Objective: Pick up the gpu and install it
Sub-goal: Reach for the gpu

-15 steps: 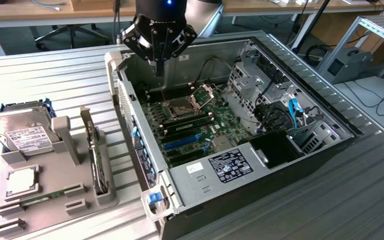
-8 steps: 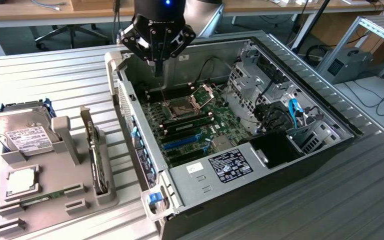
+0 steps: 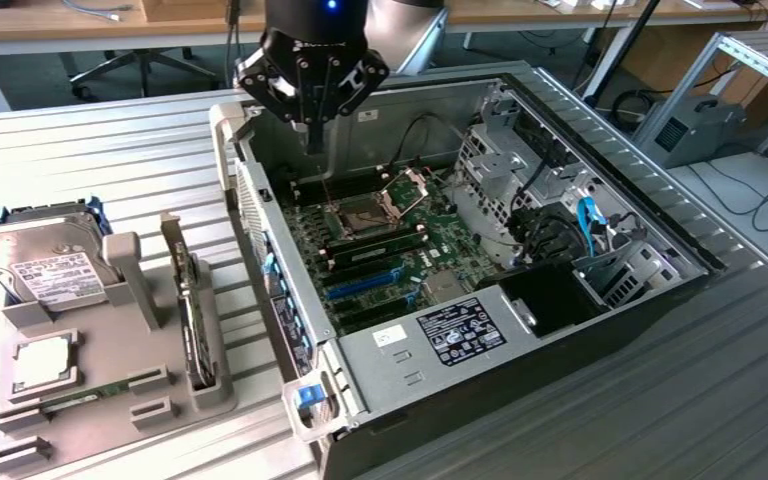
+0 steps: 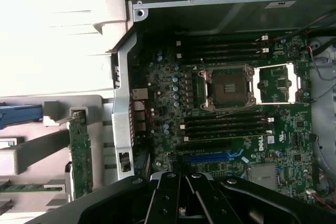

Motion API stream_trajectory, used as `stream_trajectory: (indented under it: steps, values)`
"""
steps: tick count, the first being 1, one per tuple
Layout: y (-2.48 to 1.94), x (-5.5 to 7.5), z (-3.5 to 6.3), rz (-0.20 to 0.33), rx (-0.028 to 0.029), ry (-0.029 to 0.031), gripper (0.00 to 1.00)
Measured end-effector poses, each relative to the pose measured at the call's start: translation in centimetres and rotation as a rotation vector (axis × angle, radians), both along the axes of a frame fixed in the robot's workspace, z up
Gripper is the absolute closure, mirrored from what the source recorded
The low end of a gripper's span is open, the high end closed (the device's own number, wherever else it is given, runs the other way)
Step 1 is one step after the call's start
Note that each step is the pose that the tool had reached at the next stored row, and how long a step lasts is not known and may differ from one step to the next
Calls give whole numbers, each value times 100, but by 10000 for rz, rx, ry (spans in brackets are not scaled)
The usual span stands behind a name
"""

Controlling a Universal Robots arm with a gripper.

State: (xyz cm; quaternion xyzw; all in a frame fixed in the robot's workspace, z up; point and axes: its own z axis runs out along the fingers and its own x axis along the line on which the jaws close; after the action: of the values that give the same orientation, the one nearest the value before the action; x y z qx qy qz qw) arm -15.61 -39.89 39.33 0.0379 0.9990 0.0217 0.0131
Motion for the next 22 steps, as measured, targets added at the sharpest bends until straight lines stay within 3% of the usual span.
stream_trajectory:
  steps: [22]
  values:
    - [0, -77, 0, 0, 0, 0, 89]
